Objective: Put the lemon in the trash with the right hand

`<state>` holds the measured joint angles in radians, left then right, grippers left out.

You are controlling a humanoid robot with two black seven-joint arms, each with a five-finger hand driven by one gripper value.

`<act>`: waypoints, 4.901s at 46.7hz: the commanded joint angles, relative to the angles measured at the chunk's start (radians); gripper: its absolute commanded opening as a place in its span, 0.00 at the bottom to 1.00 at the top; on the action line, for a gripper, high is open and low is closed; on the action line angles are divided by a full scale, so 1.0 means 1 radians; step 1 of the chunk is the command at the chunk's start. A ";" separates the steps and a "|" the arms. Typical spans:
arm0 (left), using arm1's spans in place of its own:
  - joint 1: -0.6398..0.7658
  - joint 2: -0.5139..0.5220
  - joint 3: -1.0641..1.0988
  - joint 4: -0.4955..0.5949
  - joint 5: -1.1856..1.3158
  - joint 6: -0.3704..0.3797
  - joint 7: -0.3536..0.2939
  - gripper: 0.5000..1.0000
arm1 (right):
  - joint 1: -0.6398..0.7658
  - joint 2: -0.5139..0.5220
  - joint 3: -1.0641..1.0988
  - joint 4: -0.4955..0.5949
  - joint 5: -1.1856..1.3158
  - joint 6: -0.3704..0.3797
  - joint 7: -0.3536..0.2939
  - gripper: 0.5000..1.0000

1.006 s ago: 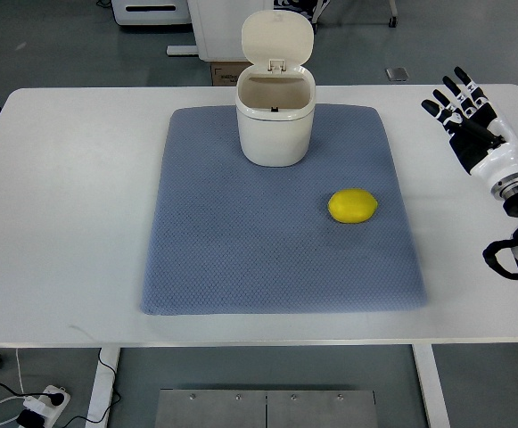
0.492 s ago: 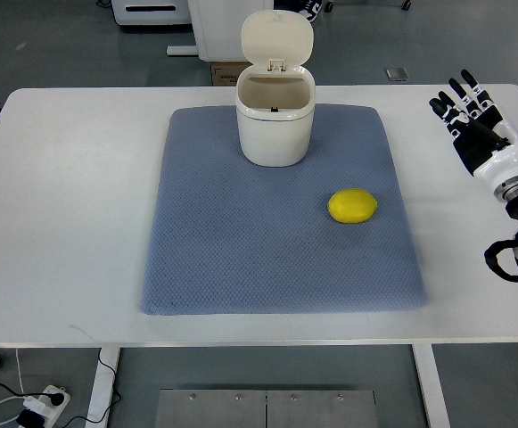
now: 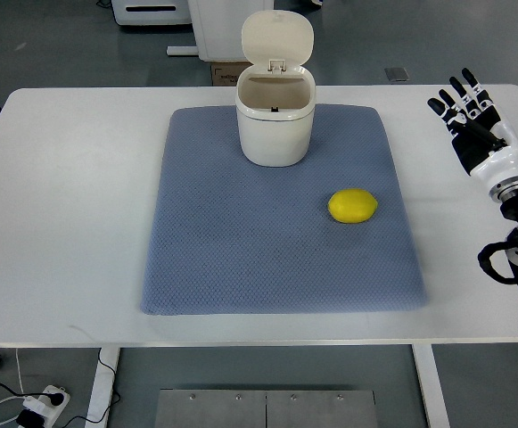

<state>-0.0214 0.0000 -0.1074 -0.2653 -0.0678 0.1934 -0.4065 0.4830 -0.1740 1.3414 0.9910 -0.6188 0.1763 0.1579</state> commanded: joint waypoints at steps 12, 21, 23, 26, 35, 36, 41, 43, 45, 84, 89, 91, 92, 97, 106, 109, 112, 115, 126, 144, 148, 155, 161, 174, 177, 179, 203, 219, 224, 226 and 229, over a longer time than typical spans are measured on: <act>0.000 0.000 0.000 0.000 0.000 0.000 0.000 1.00 | 0.003 -0.071 -0.129 0.001 0.002 0.014 -0.001 1.00; 0.000 0.000 0.000 0.000 0.000 0.000 0.000 1.00 | 0.029 -0.131 -0.255 0.001 0.001 0.014 0.055 1.00; 0.000 0.000 0.000 0.000 0.000 0.000 0.000 1.00 | 0.038 -0.148 -0.290 0.001 0.001 0.014 0.074 1.00; 0.000 0.000 0.000 0.000 0.000 0.000 0.000 1.00 | 0.046 -0.168 -0.340 0.001 -0.001 0.014 0.103 1.00; 0.000 0.000 0.000 0.000 0.000 0.000 0.000 1.00 | 0.078 -0.182 -0.444 0.001 -0.002 0.014 0.160 1.00; 0.000 0.000 0.000 0.000 0.000 0.000 0.000 1.00 | 0.078 -0.185 -0.452 0.003 -0.002 0.012 0.164 0.99; 0.000 0.000 0.000 0.000 0.000 0.000 0.000 1.00 | 0.091 -0.191 -0.490 0.001 -0.005 0.012 0.175 0.99; 0.000 0.000 0.000 0.000 0.000 0.000 0.000 1.00 | 0.094 -0.191 -0.504 0.001 -0.007 0.012 0.181 0.99; 0.000 0.000 0.000 0.000 0.000 0.000 0.000 1.00 | 0.094 -0.191 -0.514 0.001 -0.007 0.012 0.181 0.99; 0.000 0.000 0.000 0.000 0.000 0.000 0.000 1.00 | 0.109 -0.185 -0.530 -0.017 -0.021 0.011 0.176 0.99; 0.000 0.000 0.000 0.000 0.000 0.000 0.000 1.00 | 0.078 -0.170 -0.484 -0.025 -0.091 0.012 0.173 0.99; 0.000 0.000 0.000 0.000 0.000 0.000 0.000 1.00 | 0.069 -0.150 -0.469 -0.025 -0.133 0.012 0.173 0.99; 0.000 0.000 0.000 0.000 0.000 0.000 0.000 1.00 | 0.065 -0.139 -0.461 -0.025 -0.151 0.012 0.175 0.99; 0.000 0.000 0.000 0.000 0.000 0.000 0.000 1.00 | 0.042 -0.116 -0.447 -0.025 -0.205 0.012 0.178 0.99; 0.000 0.000 0.000 0.000 0.000 0.000 0.000 1.00 | 0.028 -0.091 -0.450 -0.025 -0.268 0.011 0.183 0.99; 0.000 0.000 0.000 0.000 0.000 0.000 0.000 1.00 | 0.026 -0.082 -0.452 -0.029 -0.289 0.008 0.193 0.99; 0.000 0.000 0.000 0.000 0.000 0.000 0.000 1.00 | 0.026 -0.081 -0.456 -0.038 -0.315 0.008 0.207 0.99; 0.000 0.000 0.000 0.000 0.000 0.000 0.000 1.00 | 0.026 -0.081 -0.458 -0.051 -0.334 0.008 0.224 0.99; 0.000 0.000 0.000 0.000 0.000 0.000 0.000 1.00 | 0.032 -0.087 -0.508 -0.110 -0.351 0.009 0.299 0.99; 0.000 0.000 0.000 0.000 0.000 0.000 0.000 1.00 | 0.026 -0.082 -0.556 -0.138 -0.348 0.011 0.379 0.98; 0.000 0.000 0.000 0.000 0.000 0.000 0.000 1.00 | 0.023 -0.082 -0.567 -0.143 -0.346 0.011 0.396 0.98; 0.000 0.000 0.000 0.000 0.000 0.000 0.000 1.00 | 0.017 -0.079 -0.567 -0.153 -0.343 0.011 0.405 0.97; 0.000 0.000 0.000 0.000 0.000 0.000 0.000 1.00 | 0.017 -0.061 -0.565 -0.172 -0.340 0.009 0.414 0.96; 0.000 0.000 0.000 0.000 0.000 0.000 0.000 1.00 | 0.016 -0.030 -0.565 -0.225 -0.340 0.008 0.448 0.94; 0.000 0.000 0.000 0.000 0.000 0.000 0.000 1.00 | 0.016 -0.027 -0.567 -0.235 -0.338 0.008 0.453 0.94; 0.000 0.000 0.000 0.000 0.000 0.000 0.000 1.00 | 0.016 -0.025 -0.567 -0.236 -0.340 0.008 0.453 0.94; 0.000 0.000 0.000 0.000 0.000 0.000 0.000 1.00 | 0.015 -0.022 -0.637 -0.265 -0.340 0.005 0.453 0.58; 0.000 0.000 0.000 0.000 0.000 0.000 0.000 1.00 | 0.020 -0.025 -0.639 -0.264 -0.340 0.005 0.453 0.00; 0.000 0.000 0.000 0.000 0.000 0.000 0.000 1.00 | 0.026 -0.028 -0.631 -0.262 -0.338 0.002 0.401 0.00; 0.000 0.000 0.000 0.000 0.000 0.000 0.000 1.00 | 0.032 -0.030 -0.631 -0.259 -0.338 0.002 0.361 0.00; 0.000 0.000 0.000 0.000 0.000 0.000 0.000 1.00 | 0.043 -0.035 -0.627 -0.255 -0.337 0.000 0.335 0.00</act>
<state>-0.0216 0.0000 -0.1076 -0.2654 -0.0675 0.1933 -0.4065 0.5179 -0.2039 0.7099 0.7328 -0.9563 0.1780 0.5169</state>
